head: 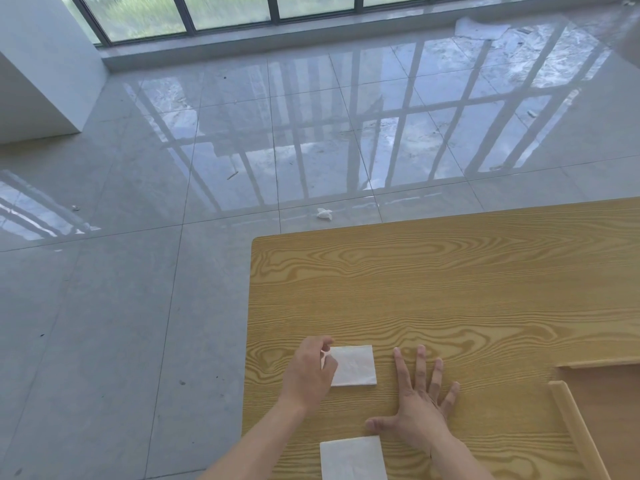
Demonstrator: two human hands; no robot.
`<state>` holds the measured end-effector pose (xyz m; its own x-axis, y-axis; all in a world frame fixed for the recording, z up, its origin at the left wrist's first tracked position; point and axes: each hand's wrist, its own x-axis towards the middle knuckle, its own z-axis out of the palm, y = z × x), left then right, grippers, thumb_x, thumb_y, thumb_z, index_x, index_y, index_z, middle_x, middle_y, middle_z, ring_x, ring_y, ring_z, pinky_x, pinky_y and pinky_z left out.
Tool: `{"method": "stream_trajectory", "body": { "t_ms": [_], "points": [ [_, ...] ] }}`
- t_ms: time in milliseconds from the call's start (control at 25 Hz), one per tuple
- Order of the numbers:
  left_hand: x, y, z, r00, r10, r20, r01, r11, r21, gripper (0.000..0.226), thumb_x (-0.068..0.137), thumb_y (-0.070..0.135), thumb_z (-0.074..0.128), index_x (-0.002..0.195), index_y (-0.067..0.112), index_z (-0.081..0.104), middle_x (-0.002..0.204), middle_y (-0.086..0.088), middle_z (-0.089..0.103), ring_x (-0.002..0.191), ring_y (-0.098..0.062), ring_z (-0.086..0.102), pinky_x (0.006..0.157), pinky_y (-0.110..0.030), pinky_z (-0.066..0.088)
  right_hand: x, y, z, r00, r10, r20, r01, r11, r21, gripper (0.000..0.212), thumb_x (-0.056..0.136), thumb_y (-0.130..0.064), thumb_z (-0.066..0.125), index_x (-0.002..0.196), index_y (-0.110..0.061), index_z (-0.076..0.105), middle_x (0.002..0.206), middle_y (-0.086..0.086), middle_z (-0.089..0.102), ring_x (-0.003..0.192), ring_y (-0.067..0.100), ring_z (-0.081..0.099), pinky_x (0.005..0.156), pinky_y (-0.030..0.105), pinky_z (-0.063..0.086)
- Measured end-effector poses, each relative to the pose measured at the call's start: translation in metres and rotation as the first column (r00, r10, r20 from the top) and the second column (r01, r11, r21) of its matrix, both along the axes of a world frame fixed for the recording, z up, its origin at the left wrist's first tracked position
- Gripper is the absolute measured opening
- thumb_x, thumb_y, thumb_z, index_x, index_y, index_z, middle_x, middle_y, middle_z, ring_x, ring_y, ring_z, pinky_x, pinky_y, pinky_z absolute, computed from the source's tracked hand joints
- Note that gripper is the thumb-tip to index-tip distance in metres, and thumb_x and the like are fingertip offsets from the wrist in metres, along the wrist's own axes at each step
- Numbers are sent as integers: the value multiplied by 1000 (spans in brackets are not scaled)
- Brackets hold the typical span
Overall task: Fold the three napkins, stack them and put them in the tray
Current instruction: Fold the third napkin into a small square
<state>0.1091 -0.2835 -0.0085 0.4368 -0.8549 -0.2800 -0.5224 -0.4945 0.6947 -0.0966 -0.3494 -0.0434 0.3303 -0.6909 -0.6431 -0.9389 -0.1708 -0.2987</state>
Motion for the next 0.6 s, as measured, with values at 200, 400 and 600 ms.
{"method": "stream_trajectory", "body": {
  "t_ms": [200,400,600],
  "points": [
    [-7,44,-23,839,-361,408,329,933,149,57,98,33,26,153,15,20,162,0,17,149,-18,14,120,-35,17,17,11,5,946,325,13,-295,874,-387,100,77,-73,43,151,-29,-6,160,-2,-17,146,26,-18,113,59,-13],
    [-19,42,-28,746,-536,395,440,842,312,65,101,51,4,152,14,-9,162,-2,-17,148,-21,-14,113,-44,-8,34,26,2,781,623,-45,-565,673,-477,71,87,-43,41,148,-10,26,160,7,20,144,27,-2,108,54,5],
    [-24,45,-38,739,-575,351,448,809,382,70,97,63,3,138,25,-38,153,9,-36,140,-9,-33,110,-48,-17,30,29,-8,801,598,-39,-543,698,-467,70,90,-48,37,149,-11,24,156,2,-13,144,22,-6,108,51,4]
  ]
}}
